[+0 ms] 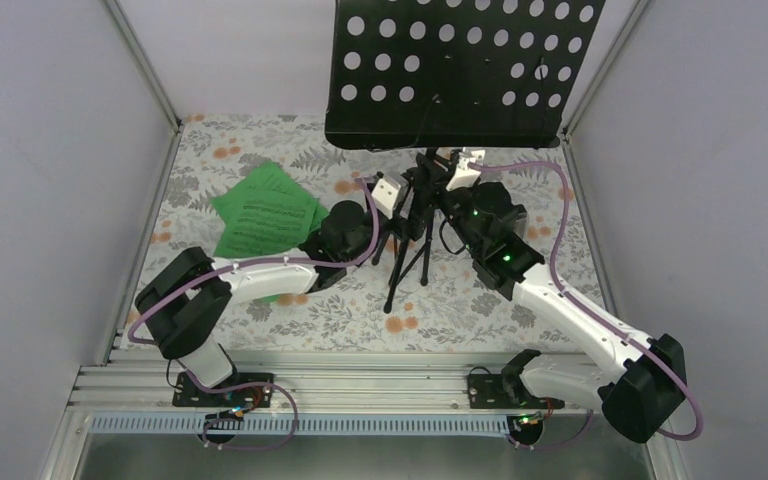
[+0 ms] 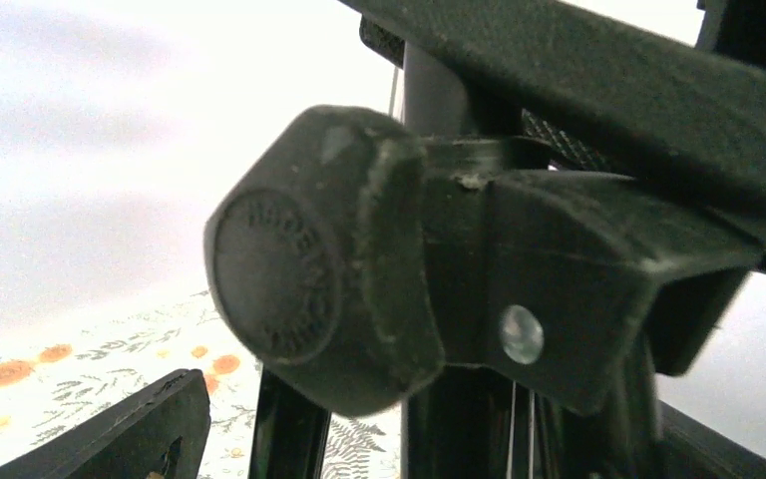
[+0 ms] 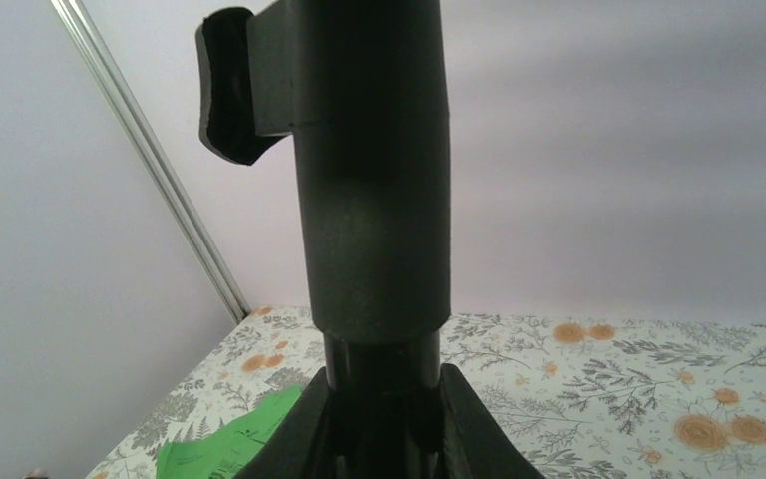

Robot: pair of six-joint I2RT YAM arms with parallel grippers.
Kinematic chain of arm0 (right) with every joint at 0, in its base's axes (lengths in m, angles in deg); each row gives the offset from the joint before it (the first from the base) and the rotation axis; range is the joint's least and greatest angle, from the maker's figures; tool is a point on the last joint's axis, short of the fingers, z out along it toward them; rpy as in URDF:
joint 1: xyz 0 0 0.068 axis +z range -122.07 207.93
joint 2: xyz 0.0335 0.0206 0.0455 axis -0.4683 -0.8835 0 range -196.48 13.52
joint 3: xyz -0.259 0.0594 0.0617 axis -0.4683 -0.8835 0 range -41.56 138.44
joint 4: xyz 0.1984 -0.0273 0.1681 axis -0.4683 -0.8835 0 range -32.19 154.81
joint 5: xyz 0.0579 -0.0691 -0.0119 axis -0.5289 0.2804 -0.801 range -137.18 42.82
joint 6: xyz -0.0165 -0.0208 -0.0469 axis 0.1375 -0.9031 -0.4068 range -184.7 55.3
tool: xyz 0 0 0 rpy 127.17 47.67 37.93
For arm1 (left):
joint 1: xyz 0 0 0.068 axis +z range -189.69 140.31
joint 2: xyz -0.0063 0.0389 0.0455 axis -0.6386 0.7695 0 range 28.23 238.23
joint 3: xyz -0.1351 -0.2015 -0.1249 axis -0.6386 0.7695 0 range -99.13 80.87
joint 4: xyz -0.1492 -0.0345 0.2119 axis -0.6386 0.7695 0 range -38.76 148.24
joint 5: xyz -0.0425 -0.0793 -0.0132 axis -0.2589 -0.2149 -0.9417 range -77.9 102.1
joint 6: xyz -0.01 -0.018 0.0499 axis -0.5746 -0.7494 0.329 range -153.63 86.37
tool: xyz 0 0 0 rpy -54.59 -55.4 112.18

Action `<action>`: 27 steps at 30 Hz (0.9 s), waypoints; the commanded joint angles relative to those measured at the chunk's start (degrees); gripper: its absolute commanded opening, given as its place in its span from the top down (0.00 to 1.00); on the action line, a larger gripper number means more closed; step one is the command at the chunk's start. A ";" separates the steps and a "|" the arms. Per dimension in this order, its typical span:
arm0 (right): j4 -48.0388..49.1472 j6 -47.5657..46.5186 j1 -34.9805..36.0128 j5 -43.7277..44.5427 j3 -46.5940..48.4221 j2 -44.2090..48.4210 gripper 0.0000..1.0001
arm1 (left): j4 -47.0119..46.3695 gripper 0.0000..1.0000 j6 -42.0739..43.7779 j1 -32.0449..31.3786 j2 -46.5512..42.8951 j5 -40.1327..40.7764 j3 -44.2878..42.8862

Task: Pack up the instrument practice props

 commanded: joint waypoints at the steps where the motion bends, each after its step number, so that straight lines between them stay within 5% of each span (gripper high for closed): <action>1: 19.34 8.83 2.45 -1.88 5.61 3.50 0.96 | 2.24 0.09 1.02 -1.48 2.95 2.60 -0.92; 22: 21.32 8.97 2.62 7.11 4.46 3.83 0.96 | 8.42 0.00 -4.77 -6.59 3.29 18.67 2.47; 27: 21.84 10.32 2.72 7.48 3.99 4.07 0.96 | 1.65 0.00 -7.18 -6.98 4.80 13.72 4.85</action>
